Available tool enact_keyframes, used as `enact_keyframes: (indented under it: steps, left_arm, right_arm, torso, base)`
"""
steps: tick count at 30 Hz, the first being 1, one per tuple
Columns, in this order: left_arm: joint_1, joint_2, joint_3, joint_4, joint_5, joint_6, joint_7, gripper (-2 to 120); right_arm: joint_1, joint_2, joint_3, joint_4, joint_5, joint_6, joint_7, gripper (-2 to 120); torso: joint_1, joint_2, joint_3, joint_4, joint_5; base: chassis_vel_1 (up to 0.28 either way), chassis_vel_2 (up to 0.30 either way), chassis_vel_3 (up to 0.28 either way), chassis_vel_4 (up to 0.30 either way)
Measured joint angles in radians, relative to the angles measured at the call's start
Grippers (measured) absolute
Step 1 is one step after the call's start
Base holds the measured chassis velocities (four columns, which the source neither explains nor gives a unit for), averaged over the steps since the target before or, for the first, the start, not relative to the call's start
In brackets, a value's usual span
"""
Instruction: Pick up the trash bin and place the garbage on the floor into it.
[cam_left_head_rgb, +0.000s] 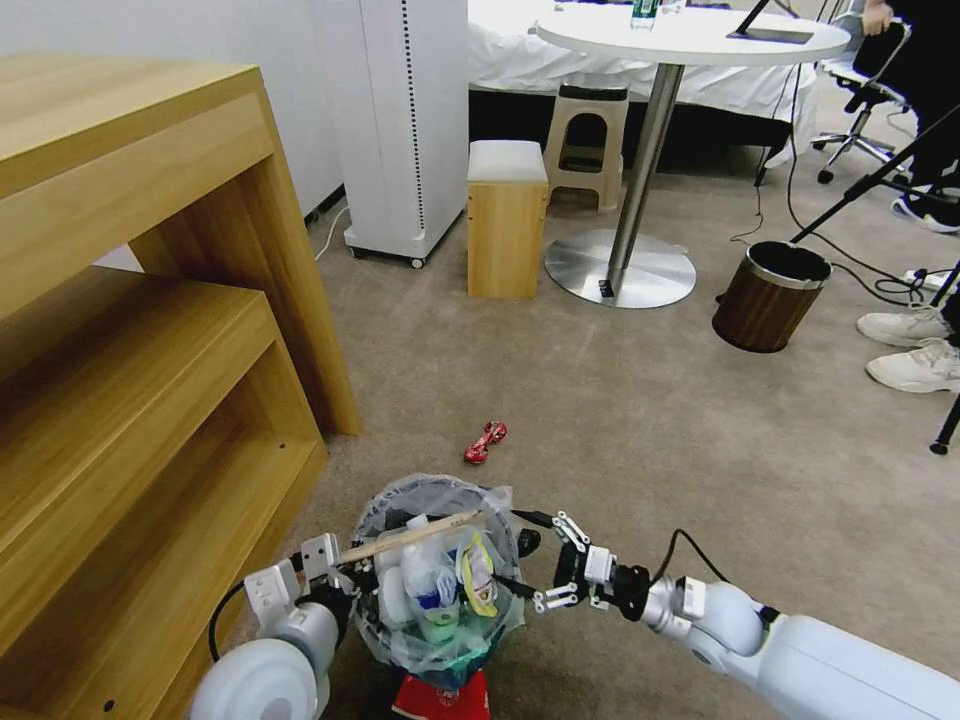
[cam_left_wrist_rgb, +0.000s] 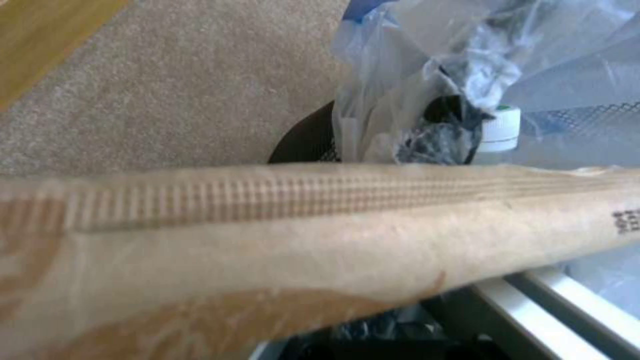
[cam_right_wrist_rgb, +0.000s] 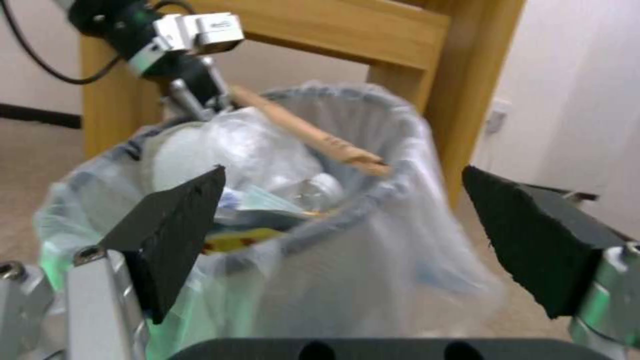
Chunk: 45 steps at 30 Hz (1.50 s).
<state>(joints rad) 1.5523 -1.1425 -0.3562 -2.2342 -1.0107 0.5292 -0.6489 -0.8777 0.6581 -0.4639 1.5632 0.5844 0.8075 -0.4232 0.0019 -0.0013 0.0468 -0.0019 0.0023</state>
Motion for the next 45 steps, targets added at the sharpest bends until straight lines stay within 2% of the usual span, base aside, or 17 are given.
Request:
enact_keyframes:
  steps: [7, 12, 17, 19, 21, 23, 28, 31, 33, 34, 35, 38, 39, 41, 42, 44, 45]
  left_arm:
    - [0.015, 0.014, -0.008, -0.015, -0.001, 0.0, 0.0, 0]
    - [0.03, 0.021, -0.014, -0.024, -0.001, -0.001, 0.0, 0]
    - [0.033, 0.021, -0.015, -0.025, 0.0, -0.001, 0.001, 0]
    - [0.032, 0.021, -0.016, -0.026, -0.001, -0.002, 0.002, 0]
    - [0.031, 0.022, -0.016, -0.026, -0.001, -0.003, 0.003, 0]
    - [0.027, 0.022, -0.016, -0.026, -0.001, -0.003, 0.003, 0]
    - [0.023, 0.025, -0.015, -0.022, -0.003, -0.005, 0.004, 0]
    - [0.02, 0.026, -0.014, -0.021, -0.006, -0.005, 0.004, 0]
    - [0.016, 0.027, -0.011, -0.019, -0.008, -0.005, 0.005, 0]
    - [0.013, 0.026, -0.009, -0.016, -0.009, -0.006, 0.005, 0]
    - [0.013, 0.026, -0.009, -0.016, -0.009, -0.006, 0.005, 0]
    - [0.011, 0.017, -0.002, -0.008, -0.005, -0.006, 0.006, 0]
    - [0.011, 0.017, -0.002, -0.008, -0.005, -0.006, 0.006, 0]
    - [0.012, 0.008, 0.0, -0.007, 0.002, -0.006, 0.007, 0]
    - [0.012, 0.008, 0.0, -0.007, 0.002, -0.006, 0.007, 0]
    - [0.015, 0.0, 0.0, -0.007, 0.008, -0.006, 0.008, 0]
    - [0.015, 0.0, 0.0, -0.007, 0.008, -0.006, 0.008, 0]
  right_arm:
    - [-0.045, -0.012, 0.116, 0.024, 0.015, -0.007, 0.055, 91]
    - [-0.066, -0.004, 0.183, 0.04, 0.013, -0.02, 0.221, 92]
    - [-0.081, -0.011, 0.22, 0.043, 0.013, -0.037, 0.301, 99]
    - [-0.084, -0.009, 0.252, 0.039, 0.017, -0.053, 0.404, 100]
    - [-0.086, -0.006, 0.267, 0.034, 0.022, -0.055, 0.433, 100]
    - [-0.11, 0.003, 0.324, 0.019, 0.013, -0.061, 0.473, 100]
    - [-0.176, 0.005, 0.421, 0.015, -0.019, -0.077, 0.5, 100]
    - [-0.234, -0.005, 0.464, 0.01, -0.003, -0.078, 0.493, 100]
    - [-0.286, -0.017, 0.479, 0.011, 0.06, -0.064, 0.447, 100]
    - [-0.318, -0.027, 0.483, 0.016, 0.111, -0.057, 0.392, 100]
    - [-0.318, -0.027, 0.483, 0.016, 0.111, -0.057, 0.392, 100]
    - [-0.369, -0.052, 0.465, 0.014, 0.212, -0.03, 0.212, 100]
    - [-0.369, -0.052, 0.465, 0.014, 0.212, -0.03, 0.212, 100]
    - [-0.369, -0.069, 0.425, 0.001, 0.259, -0.012, 0.109, 100]
    - [-0.369, -0.069, 0.425, 0.001, 0.259, -0.012, 0.109, 100]
    - [-0.346, -0.09, 0.377, -0.019, 0.296, -0.004, 0.003, 100]
    - [-0.346, -0.09, 0.377, -0.019, 0.296, -0.004, 0.003, 100]
  torso:
    - [0.0, 0.0, 0.0, 0.0, 0.0]
    - [0.0, 0.0, 0.0, 0.0002, 0.0]
    - [0.0, 0.0, 0.0, 0.0001, -0.0001]
    - [0.0, 0.0, 0.0, 0.0001, 0.0]
    - [0.0, 0.0, 0.0, 0.0002, 0.0]
    - [0.0, 0.0, 0.0, 0.0003, 0.0001]
    - [0.0, 0.0, 0.0, 0.0001, 0.0]
    - [0.0, 0.0, 0.0, 0.0, -0.0002]
    - [0.0, 0.0, 0.0, 0.0, 0.0003]
    - [0.0, 0.0, 0.0, 0.0, 0.0]
    - [0.0, 0.0, 0.0, 0.0, 0.0]
    - [0.0, 0.0, 0.0, -0.0001, 0.0]
    - [0.0, 0.0, 0.0, -0.0001, 0.0]
    - [0.0, 0.0, 0.0, 0.0, 0.0]
    - [0.0, 0.0, 0.0, 0.0, 0.0]
    - [0.0, 0.0, 0.0, 0.0002, 0.0002]
    - [0.0, 0.0, 0.0, 0.0002, 0.0002]
  base:
    - [0.0, 0.0, 0.0, 0.0]
    - [0.0, 0.0, 0.0, 0.0]
    - [0.0, 0.0, 0.0, 0.0]
    - [0.0, 0.0, 0.0, 0.0]
    - [0.0, 0.0, 0.0, 0.0]
    - [0.0, 0.0, 0.0, 0.0]
    - [0.0, 0.0, 0.0, 0.0]
    - [0.0, 0.0, 0.0, 0.0]
    - [0.0, 0.0, 0.0, 0.0]
    - [0.0, 0.0, 0.0, 0.0]
    - [0.0, 0.0, 0.0, 0.0]
    - [0.0, 0.0, 0.0, 0.0]
    - [0.0, 0.0, 0.0, 0.0]
    - [0.0, 0.0, 0.0, 0.0]
    - [0.0, 0.0, 0.0, 0.0]
    - [0.0, 0.0, 0.0, 0.0]
    - [0.0, 0.0, 0.0, 0.0]
